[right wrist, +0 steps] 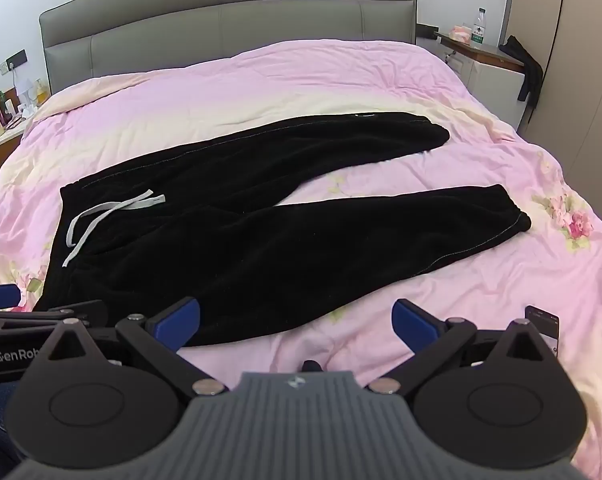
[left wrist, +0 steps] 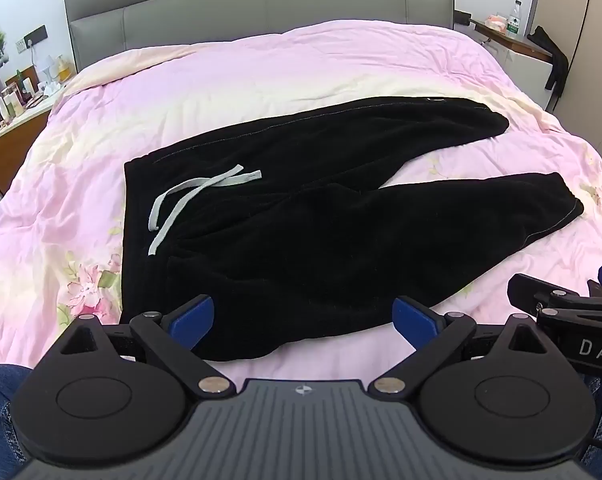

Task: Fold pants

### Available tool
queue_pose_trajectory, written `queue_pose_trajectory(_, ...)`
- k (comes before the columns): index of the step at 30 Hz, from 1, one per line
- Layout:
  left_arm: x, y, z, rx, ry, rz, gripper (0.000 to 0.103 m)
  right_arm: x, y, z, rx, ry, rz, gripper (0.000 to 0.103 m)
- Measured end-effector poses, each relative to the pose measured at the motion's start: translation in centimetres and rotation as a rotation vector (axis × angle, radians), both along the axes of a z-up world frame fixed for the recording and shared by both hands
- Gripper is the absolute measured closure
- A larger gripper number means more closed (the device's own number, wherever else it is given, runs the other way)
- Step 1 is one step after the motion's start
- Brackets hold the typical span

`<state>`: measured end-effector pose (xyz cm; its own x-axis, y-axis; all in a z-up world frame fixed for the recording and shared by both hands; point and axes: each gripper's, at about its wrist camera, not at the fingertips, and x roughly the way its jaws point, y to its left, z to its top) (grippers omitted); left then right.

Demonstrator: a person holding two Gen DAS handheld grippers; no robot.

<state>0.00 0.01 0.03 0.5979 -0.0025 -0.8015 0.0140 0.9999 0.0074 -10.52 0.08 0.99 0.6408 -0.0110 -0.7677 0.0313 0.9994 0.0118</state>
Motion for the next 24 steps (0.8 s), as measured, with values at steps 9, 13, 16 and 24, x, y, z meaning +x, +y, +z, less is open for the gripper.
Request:
queue_pose_trajectory(9, 0.00, -0.03, -0.02, 0.007, 0.000, 0.001, 0.000, 0.01, -0.11, -0.14, 0.002, 0.000, 0.000, 0.005)
queue_pose_trajectory(13, -0.02, -0.03, -0.01, 0.005, 0.001, 0.001, 0.000, 0.03, -0.05, -0.15, -0.001, 0.004, -0.001, 0.005)
queue_pose_trajectory(16, 0.00, -0.03, -0.02, 0.008, 0.001, 0.000, 0.000, 0.03, -0.07, -0.15, 0.000, 0.005, -0.001, 0.005)
queue_pose_trajectory(24, 0.00, -0.03, -0.02, 0.008, -0.001, 0.000, 0.000, 0.04, -0.11, -0.22, 0.001, 0.005, -0.002, 0.005)
